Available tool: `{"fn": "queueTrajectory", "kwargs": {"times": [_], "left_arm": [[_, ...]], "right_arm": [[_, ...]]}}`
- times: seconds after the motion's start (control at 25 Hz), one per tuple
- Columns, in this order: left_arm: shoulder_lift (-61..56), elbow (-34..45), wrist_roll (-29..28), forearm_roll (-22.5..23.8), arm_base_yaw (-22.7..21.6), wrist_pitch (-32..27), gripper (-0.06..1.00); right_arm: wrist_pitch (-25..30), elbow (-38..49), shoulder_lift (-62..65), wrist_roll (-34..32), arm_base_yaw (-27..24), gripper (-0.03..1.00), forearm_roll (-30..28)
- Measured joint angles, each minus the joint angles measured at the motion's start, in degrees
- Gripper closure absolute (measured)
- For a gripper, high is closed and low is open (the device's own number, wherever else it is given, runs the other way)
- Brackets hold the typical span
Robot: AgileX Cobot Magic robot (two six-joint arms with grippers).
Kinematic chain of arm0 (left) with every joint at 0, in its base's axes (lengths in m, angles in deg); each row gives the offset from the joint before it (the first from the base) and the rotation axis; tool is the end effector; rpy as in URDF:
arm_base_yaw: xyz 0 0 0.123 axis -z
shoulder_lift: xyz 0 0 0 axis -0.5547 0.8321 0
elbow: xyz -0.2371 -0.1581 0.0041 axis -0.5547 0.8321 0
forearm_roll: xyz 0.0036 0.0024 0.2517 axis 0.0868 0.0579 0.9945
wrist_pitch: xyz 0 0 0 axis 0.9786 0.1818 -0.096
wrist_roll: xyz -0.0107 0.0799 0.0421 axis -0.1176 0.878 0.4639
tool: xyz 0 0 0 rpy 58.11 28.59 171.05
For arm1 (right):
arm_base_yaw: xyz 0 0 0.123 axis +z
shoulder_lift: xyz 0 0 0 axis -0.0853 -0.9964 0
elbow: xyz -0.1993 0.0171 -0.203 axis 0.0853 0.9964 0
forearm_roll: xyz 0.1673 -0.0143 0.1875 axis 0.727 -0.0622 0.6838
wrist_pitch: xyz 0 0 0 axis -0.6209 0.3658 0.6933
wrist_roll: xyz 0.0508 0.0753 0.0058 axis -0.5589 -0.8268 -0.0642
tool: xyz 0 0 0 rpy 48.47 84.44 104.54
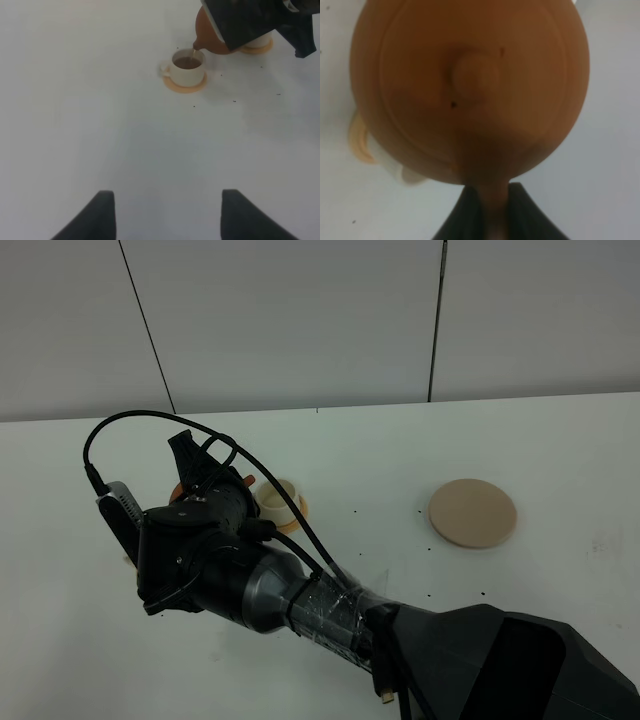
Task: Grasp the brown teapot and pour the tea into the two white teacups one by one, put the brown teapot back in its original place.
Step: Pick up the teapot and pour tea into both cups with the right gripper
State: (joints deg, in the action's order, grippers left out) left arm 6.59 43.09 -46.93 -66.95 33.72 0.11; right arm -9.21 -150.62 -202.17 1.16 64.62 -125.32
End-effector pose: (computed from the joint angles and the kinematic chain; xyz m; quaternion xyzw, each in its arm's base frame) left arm -0.0058 0.0000 0.2802 0.0309 0.8448 0.0192 0.5338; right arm 0.3329 0.4483 0.1683 -0.7732 0.4352 -0.3850 0.2541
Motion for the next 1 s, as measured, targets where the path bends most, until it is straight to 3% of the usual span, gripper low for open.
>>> {"fn": "queueTrajectory", "kwargs": {"times": [1.0], "left_arm": [[0.0,0.0,-0.1,0.0,0.0,0.0,0.41]], "right_arm": [[-0.1,0.0,0.0,0.0,0.0,0.88,-0.2]]}}
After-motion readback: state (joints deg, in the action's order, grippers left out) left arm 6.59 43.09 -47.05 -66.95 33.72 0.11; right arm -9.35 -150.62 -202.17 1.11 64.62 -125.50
